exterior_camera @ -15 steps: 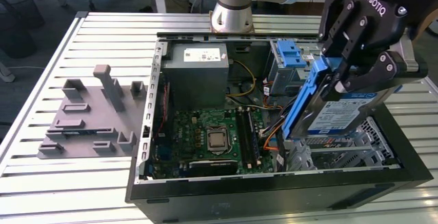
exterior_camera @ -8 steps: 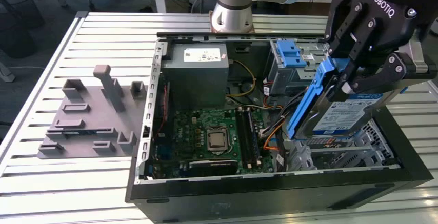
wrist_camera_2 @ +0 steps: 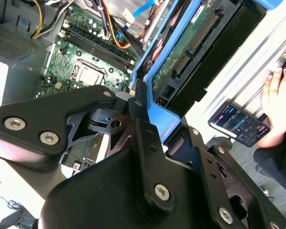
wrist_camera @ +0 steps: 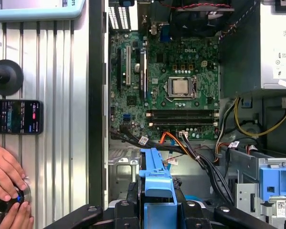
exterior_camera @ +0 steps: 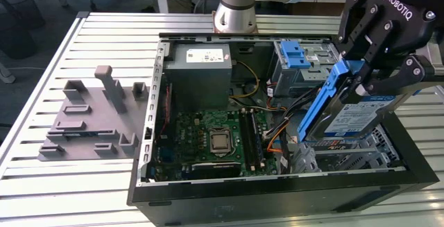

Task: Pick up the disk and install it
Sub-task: 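Insert the disk into the insertion slot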

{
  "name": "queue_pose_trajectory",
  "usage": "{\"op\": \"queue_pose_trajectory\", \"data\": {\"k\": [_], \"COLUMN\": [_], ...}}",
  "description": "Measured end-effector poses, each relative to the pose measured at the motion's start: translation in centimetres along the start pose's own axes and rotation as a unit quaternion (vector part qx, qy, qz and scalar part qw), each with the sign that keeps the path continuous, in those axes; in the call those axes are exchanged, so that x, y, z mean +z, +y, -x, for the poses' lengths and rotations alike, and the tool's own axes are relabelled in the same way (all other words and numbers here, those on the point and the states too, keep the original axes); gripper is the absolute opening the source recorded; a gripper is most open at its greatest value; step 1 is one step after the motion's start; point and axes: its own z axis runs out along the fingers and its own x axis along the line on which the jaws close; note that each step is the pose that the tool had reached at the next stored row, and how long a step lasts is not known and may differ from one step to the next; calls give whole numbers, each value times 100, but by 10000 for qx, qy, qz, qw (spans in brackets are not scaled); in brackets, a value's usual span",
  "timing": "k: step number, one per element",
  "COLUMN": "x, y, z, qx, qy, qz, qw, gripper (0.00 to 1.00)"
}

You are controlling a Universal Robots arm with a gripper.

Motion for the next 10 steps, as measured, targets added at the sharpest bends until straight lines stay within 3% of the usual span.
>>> {"op": "queue_pose_trajectory", "data": {"k": [10], "x": [24], "y": [-105], "z": [2], "qx": [0], "qy": [0], "qz": [0], "qw": [10000], "gripper": [36]}}
